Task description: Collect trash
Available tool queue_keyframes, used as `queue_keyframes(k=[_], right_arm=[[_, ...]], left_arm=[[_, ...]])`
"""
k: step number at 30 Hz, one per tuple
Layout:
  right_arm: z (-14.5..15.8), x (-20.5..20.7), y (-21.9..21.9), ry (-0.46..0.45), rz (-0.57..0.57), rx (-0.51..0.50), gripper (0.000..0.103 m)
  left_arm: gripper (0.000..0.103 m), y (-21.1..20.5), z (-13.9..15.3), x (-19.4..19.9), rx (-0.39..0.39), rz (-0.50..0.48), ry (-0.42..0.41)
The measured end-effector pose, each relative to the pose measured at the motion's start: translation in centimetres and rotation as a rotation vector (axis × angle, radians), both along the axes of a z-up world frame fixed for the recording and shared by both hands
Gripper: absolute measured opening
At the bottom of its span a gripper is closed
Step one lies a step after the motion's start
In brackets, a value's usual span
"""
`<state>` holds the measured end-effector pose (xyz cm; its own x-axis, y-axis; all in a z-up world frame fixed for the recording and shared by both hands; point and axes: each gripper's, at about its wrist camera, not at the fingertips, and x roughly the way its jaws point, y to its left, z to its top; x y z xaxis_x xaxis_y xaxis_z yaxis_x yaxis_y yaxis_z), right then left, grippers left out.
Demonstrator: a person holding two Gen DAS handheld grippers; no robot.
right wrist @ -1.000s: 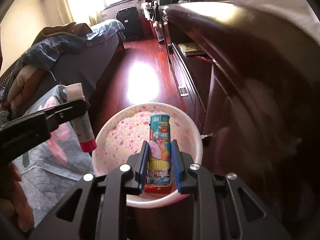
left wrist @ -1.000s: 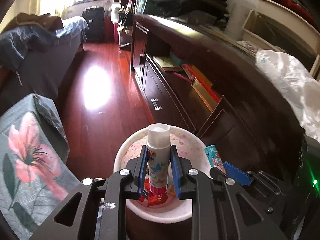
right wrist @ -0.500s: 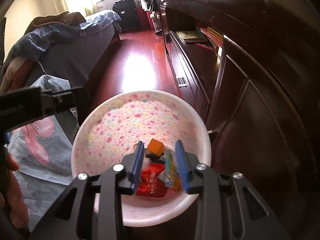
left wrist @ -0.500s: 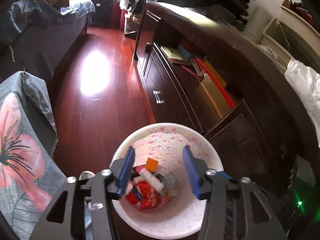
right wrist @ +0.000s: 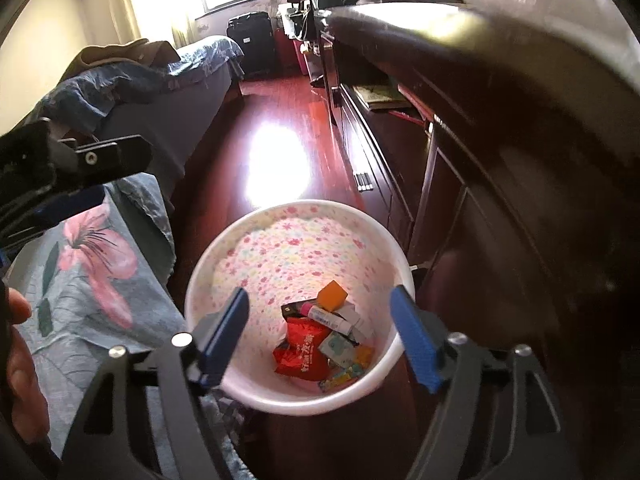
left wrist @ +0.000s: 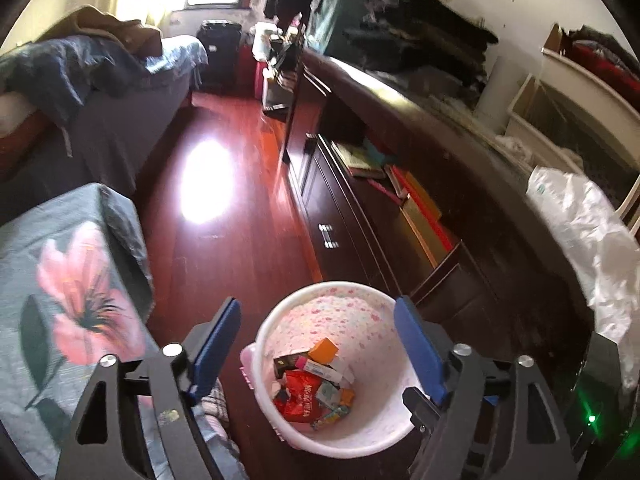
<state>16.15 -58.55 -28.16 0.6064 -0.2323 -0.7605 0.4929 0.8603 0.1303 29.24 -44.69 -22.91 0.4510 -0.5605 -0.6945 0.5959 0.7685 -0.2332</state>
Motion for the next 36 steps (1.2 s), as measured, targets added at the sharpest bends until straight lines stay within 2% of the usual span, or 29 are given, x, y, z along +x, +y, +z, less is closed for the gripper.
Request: queue_keyframes(k=[4,6,8,14,23,29,36], right_arm=[[2.8,-0.8,3.0,-0.046,0.03,-0.018,0.091],[4.3,-1.0,5.1,-0.066,0.059,-0.028,0.096],[5.7,-1.2,7.4,-0.087,0.092,-0.039,0.099],[9.2,-2.0,14.5,-0.128,0.176,-0.081,0.1],[14.2,-4.3,23.8,-0.216,0.273,-0.151,0.1],[17.4,-7.0,29.0,-0.311,0.326,-0.18,0.1],[20.7,-10.5,33.1,-0.409,0.363,-0.21,0.1]], left_arm=[[0.09,3.6,2.6,-1.4,-0.035,0.059,-0.041],[0.098,6.0,4.0,-2.1,-0.055,0.098,-0.059],[0.099,8.7,5.4,-3.1,-0.066,0.143,-0.093],[0.099,17.2,8.9,-5.8,-0.025,0.302,-0.189],[0.099,30.0,12.5,-10.6,-0.035,0.524,-0.263],[0.099,36.2,14.6,-15.0,-0.042,0.618,-0.336],[0.099,40.8,16.6,-19.9,-0.021,0.719,-0.421]])
